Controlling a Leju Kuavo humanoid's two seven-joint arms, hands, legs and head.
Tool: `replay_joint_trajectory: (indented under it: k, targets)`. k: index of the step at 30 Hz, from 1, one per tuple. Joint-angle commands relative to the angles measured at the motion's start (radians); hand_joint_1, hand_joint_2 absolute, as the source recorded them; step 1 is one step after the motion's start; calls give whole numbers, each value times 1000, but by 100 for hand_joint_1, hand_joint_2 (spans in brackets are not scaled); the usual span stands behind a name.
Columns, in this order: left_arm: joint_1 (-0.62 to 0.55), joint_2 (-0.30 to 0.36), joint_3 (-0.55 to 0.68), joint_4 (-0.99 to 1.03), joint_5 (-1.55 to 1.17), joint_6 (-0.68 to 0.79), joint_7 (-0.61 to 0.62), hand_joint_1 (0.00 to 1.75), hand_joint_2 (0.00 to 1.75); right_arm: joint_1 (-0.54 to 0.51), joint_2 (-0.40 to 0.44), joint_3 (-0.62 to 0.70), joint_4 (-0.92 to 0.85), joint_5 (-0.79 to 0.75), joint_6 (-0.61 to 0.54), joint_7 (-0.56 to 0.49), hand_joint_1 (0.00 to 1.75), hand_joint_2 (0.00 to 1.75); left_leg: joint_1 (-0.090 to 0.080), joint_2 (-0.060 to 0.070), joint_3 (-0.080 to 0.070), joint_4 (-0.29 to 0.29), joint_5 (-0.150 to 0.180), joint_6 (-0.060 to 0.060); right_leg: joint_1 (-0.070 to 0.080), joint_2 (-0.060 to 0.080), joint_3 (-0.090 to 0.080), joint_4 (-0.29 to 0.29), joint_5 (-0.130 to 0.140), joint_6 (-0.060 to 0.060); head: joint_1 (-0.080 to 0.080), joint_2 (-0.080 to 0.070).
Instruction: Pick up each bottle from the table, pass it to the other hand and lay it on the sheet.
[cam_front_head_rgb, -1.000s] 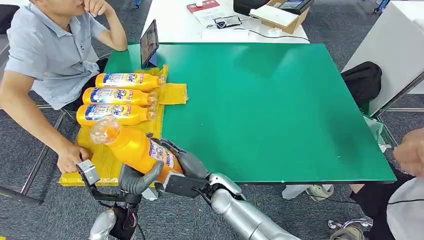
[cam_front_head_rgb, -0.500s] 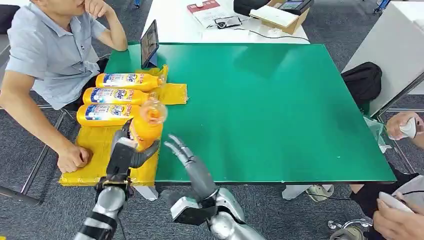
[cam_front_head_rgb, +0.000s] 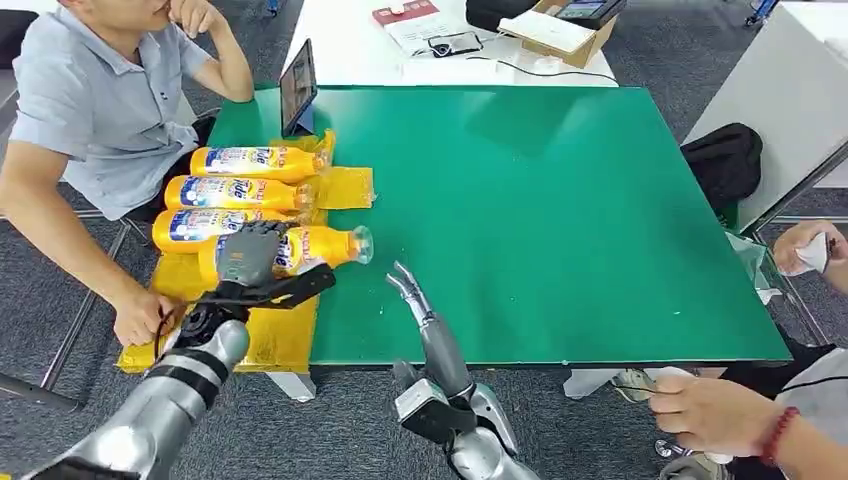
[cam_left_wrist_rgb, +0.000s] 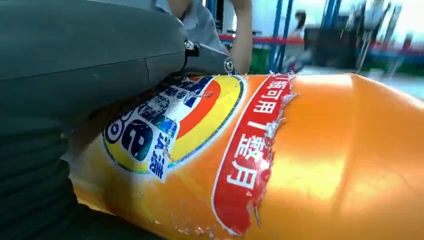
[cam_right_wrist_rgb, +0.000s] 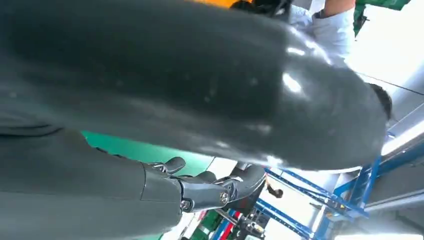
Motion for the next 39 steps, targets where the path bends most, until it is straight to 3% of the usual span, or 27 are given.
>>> replay_joint_trajectory:
  k: [1, 6, 7, 8, 10, 11, 15, 20, 24, 26, 27, 28, 29, 34, 39]
  targets:
    - [-177, 2, -130, 335, -80, -101, 72, 175, 175, -18, -10, -35, 27, 4, 22, 0, 0, 0, 1, -1, 3, 0, -1, -1, 1, -1, 4, 0, -2, -1, 0, 0]
    - [-165, -13, -99, 343, -53, -134, 64, 175, 175, -20, -7, -40, 25, -1, 27, 1, 0, 0, 1, -1, 4, 1, -2, -1, 1, -1, 4, 1, -3, -2, 0, 0]
    - [-153, -25, -63, 343, -19, -141, 43, 159, 175, -22, -7, -42, 27, -2, 32, 1, 0, 0, 1, -1, 2, 0, -1, -1, 1, -1, 3, 0, -1, -1, 0, 0]
    - [-143, -39, -24, 344, 23, -153, 33, 0, 175, -22, -8, -44, 30, -1, 34, 1, 0, 0, 1, -1, 5, 0, -2, -1, 1, -1, 5, 0, -2, -2, 0, 0]
    - [-119, -78, 78, 335, 151, -222, -45, 0, 175, -22, -10, -54, 37, -2, 43, 1, 0, 0, 1, 0, 5, 0, -2, -1, 1, 0, 6, 0, -2, -2, 0, 0]
    - [-115, -89, 122, 335, 214, -276, -73, 0, 0, -25, -11, -56, 45, -1, 46, 0, 0, 0, 0, -1, 3, 0, -1, -1, 0, -1, 4, 0, -2, -1, 0, 0]
    - [-97, -98, 217, 283, 400, -442, -216, 0, 0, -35, -20, -42, 71, -16, 33, 0, 0, 0, 0, -1, 4, 0, -1, 0, 0, 0, 5, -1, -1, -1, 0, 0]
    - [-96, -88, 233, 168, 548, -546, -294, 0, 0, -42, -40, -13, 65, -58, 10, 0, 0, 0, 1, 0, 6, 0, -1, -1, 1, 0, 7, -1, -1, -2, 0, 0]
    - [-23, -101, 213, -117, 739, -494, -349, 0, 0, -52, -49, -16, 59, -81, -2, 0, 0, 0, 1, 1, 5, 1, -2, -1, 1, 2, 6, 0, -1, -2, 0, 0]
    - [26, -117, 206, -262, 816, -474, -318, 0, 0, -52, -46, -17, 57, -84, -1, 0, 0, 0, 1, -1, 3, 1, -1, -1, 1, -1, 4, 0, -1, -2, 0, 0]
    - [76, -149, 217, -400, 913, -380, -352, 0, 0, -52, -41, -11, 54, -82, -5, 0, 0, 0, 0, -1, 3, 0, 0, 0, 0, -1, 3, 0, -1, -1, 0, 0]
    - [101, -148, 189, -479, 964, -369, -310, 0, 0, -52, -36, -10, 59, -78, -11, 0, 0, 0, 1, -1, 4, 1, -1, 0, 1, -1, 5, 0, -2, -1, 0, 0]
    - [128, -170, 199, -565, 1053, -296, -358, 0, 175, -51, -34, -2, 53, -80, -17, 0, 0, 0, 0, -1, 3, 0, -1, 0, 1, -1, 4, 0, -1, -1, 0, 0]
    - [212, -174, 159, -750, 1197, -192, -370, 0, 175, -54, -41, 31, 39, -76, -68, 0, 0, 0, 1, 3, 3, 2, -4, -1, 1, 3, 4, 1, -2, -2, 0, 0]
    - [378, -194, 167, -850, 1461, -163, -348, 0, 175, -23, -21, -36, 71, -66, -126, 0, 0, 0, 0, 2, 5, -1, -3, -1, 0, 2, 6, -1, -2, -2, 0, 0]
